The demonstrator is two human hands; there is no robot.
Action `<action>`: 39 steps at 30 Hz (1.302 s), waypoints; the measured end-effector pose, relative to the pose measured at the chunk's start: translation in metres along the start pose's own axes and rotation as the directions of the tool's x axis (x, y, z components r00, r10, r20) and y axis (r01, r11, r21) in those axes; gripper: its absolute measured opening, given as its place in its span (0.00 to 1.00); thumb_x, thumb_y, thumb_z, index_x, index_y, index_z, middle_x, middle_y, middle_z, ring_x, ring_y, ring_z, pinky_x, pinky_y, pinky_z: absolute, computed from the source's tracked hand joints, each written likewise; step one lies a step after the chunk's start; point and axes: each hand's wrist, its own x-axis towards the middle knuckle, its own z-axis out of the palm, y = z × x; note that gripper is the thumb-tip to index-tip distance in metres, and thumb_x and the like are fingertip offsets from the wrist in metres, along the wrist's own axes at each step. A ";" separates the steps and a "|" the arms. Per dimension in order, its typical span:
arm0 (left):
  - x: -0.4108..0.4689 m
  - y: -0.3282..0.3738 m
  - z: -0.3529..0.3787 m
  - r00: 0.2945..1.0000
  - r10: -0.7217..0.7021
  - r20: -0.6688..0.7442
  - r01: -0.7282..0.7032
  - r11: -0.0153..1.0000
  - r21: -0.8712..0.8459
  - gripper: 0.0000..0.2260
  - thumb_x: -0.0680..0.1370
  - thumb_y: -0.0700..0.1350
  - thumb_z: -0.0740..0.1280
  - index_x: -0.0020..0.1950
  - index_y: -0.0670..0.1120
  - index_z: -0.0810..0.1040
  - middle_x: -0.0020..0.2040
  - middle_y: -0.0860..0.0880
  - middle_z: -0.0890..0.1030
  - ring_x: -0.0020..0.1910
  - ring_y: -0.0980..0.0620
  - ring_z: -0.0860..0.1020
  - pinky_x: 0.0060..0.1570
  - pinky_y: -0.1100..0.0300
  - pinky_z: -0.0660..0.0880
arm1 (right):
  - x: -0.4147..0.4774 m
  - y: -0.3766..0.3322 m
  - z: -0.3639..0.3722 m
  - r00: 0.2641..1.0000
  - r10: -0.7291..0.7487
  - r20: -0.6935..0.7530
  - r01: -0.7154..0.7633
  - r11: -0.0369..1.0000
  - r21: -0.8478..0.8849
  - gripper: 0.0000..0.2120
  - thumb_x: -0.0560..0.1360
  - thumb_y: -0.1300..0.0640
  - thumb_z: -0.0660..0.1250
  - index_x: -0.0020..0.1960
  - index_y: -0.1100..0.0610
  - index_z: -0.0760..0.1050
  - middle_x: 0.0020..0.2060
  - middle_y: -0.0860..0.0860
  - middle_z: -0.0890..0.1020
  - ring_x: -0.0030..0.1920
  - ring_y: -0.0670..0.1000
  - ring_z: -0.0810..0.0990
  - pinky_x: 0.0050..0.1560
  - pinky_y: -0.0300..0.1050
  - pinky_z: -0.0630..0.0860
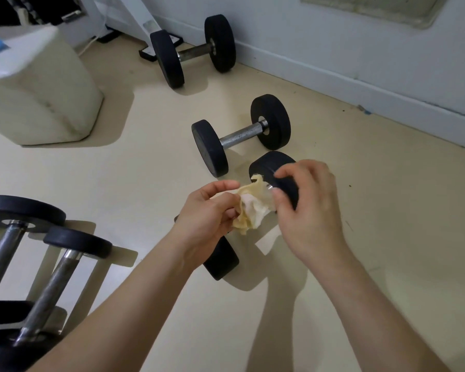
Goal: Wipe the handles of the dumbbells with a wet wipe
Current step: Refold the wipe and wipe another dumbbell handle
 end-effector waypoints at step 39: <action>0.006 -0.039 -0.016 0.800 0.564 0.205 -0.268 0.031 0.963 0.08 0.74 0.52 0.69 0.44 0.50 0.83 0.44 0.51 0.77 0.47 0.48 0.72 0.43 0.52 0.73 | -0.033 0.005 0.053 0.686 0.376 0.623 -0.725 0.288 0.625 0.09 0.76 0.61 0.67 0.55 0.58 0.80 0.39 0.52 0.85 0.37 0.46 0.81 0.40 0.39 0.77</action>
